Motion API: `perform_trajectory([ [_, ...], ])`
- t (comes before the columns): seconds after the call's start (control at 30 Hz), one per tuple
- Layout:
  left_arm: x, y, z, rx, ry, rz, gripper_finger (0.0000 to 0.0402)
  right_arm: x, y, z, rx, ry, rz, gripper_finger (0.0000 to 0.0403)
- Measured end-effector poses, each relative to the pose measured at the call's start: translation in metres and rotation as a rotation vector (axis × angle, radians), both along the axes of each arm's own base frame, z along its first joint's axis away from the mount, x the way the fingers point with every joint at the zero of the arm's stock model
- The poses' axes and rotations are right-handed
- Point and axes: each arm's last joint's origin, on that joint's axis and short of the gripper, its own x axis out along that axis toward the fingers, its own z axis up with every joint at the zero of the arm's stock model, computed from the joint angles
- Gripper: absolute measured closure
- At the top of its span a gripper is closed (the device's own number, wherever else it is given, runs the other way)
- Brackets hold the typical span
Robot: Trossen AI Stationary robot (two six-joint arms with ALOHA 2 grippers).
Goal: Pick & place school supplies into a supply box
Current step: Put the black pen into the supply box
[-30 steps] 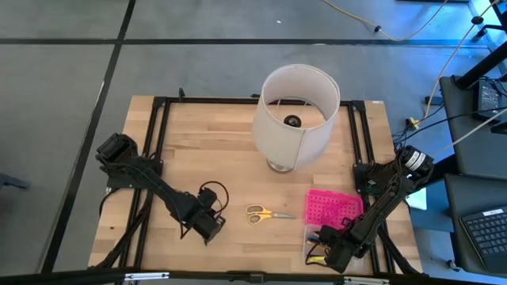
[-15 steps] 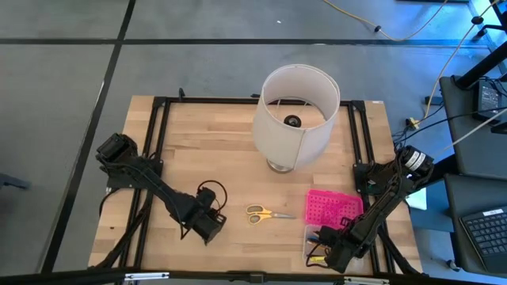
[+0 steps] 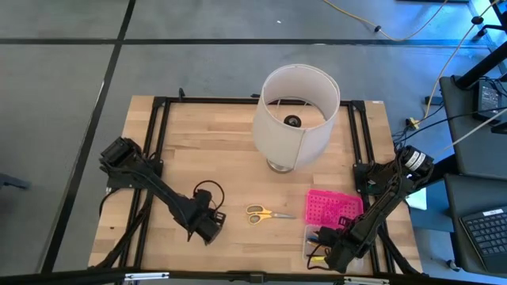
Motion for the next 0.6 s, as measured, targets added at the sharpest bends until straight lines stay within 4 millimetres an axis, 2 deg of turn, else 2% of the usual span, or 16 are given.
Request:
perform_trajectory([
  [0.3,-0.0072,-0.0020,-0.0012,-0.034,0.067,0.094,0.0280,0.0001,0.0000,0.0000,0.000,-0.007,0.024,0.0267],
  [0.6,-0.0062,-0.0026,-0.0013,-0.040,0.047,0.132,0.0286,-0.0009,0.0007,0.0000,0.001,-0.012,0.053,0.0267],
])
